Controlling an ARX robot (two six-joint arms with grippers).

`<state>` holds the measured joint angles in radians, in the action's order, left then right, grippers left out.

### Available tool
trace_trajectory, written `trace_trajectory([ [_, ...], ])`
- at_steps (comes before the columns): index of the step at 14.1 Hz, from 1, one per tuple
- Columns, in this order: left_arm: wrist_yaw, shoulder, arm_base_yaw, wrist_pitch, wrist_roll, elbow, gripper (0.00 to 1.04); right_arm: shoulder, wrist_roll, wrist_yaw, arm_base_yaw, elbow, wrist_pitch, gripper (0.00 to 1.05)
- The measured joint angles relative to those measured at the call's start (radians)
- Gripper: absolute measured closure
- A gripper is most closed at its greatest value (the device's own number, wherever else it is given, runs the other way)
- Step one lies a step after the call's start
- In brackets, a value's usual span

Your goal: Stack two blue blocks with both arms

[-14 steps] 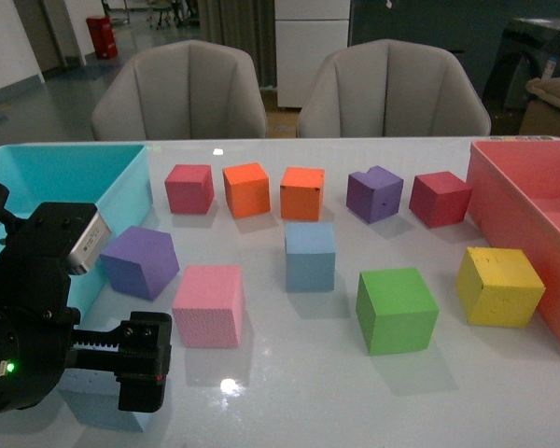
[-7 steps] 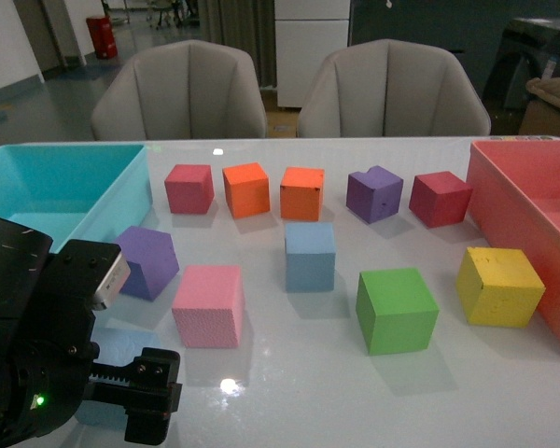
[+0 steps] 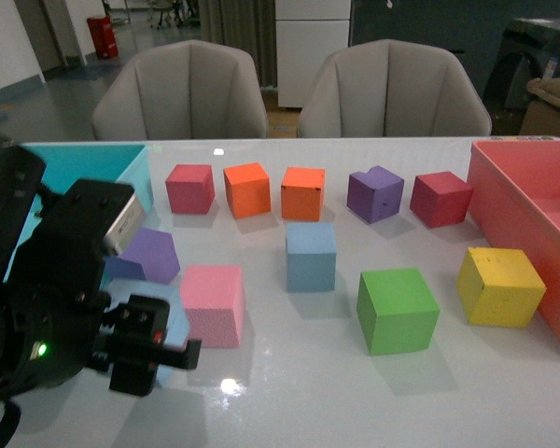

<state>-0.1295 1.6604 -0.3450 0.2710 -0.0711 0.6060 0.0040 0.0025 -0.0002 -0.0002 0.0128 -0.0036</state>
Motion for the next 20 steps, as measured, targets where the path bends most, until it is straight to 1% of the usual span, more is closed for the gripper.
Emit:
trace_trajectory([
  [4, -0.006, 0.044, -0.119, -0.108, -0.008, 0.23, 0.63, 0.0, 0.0, 0.0, 0.0, 0.0, 0.0, 0.06],
  [7, -0.022, 0.173, -0.199, -0.194, -0.035, 0.448, 0.64, 0.0, 0.0, 0.0, 0.0, 0.0, 0.0, 0.06],
  [9, -0.044, 0.257, -0.236, -0.246, -0.048, 0.581, 0.64, 0.0, 0.0, 0.0, 0.0, 0.0, 0.0, 0.06],
  [11, -0.064, 0.332, -0.252, -0.303, -0.08, 0.684, 0.64, 0.0, 0.0, 0.0, 0.0, 0.0, 0.0, 0.06],
  [15, -0.116, 0.451, -0.248, -0.387, -0.119, 0.846, 0.64, 0.0, 0.0, 0.0, 0.0, 0.0, 0.0, 0.06],
  [17, -0.112, 0.496, -0.233, -0.436, -0.153, 0.923, 0.64, 0.0, 0.0, 0.0, 0.0, 0.0, 0.0, 0.06],
  [20, -0.122, 0.535, -0.22, -0.468, -0.187, 0.962, 0.64, 0.0, 0.0, 0.0, 0.0, 0.0, 0.0, 0.06],
])
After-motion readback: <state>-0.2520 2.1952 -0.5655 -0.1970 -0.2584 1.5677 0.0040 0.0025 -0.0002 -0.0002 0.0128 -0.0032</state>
